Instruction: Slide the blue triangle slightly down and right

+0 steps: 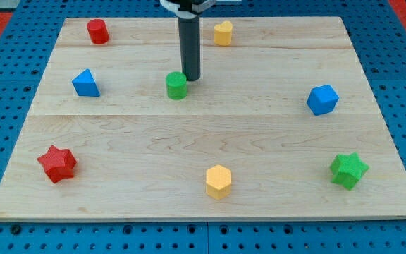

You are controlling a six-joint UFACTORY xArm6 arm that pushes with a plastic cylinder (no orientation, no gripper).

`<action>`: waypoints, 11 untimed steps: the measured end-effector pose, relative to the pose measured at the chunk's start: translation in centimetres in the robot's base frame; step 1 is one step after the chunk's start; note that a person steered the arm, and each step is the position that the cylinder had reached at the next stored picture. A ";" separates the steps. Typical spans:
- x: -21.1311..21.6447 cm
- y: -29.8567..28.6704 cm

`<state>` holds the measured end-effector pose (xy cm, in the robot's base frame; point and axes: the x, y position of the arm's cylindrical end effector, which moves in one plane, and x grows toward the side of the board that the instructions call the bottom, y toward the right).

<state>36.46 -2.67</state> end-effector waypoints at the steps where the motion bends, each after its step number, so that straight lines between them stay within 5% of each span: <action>1: -3.5 0.3; 2: -6.5 -4.0; 4: -6.1 -17.2; 6: 0.7 -15.8; 9: -1.1 -22.1; 10: 0.6 -26.5; 11: 2.8 -24.8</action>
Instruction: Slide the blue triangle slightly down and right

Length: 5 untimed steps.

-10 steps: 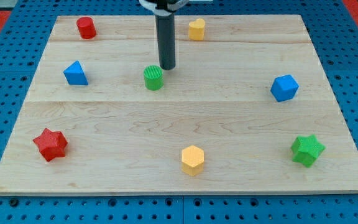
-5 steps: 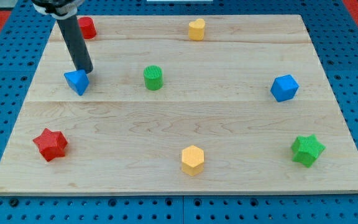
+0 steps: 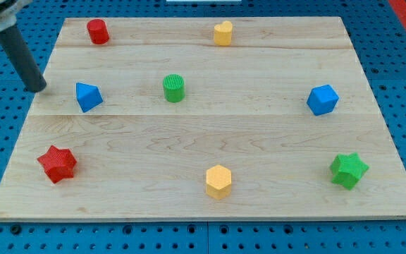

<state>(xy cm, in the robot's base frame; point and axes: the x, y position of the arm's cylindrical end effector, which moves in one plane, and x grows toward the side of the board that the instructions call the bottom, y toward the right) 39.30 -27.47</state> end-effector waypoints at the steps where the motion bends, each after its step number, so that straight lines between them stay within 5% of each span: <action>1: 2.0 5.0; 5: 2.9 11.2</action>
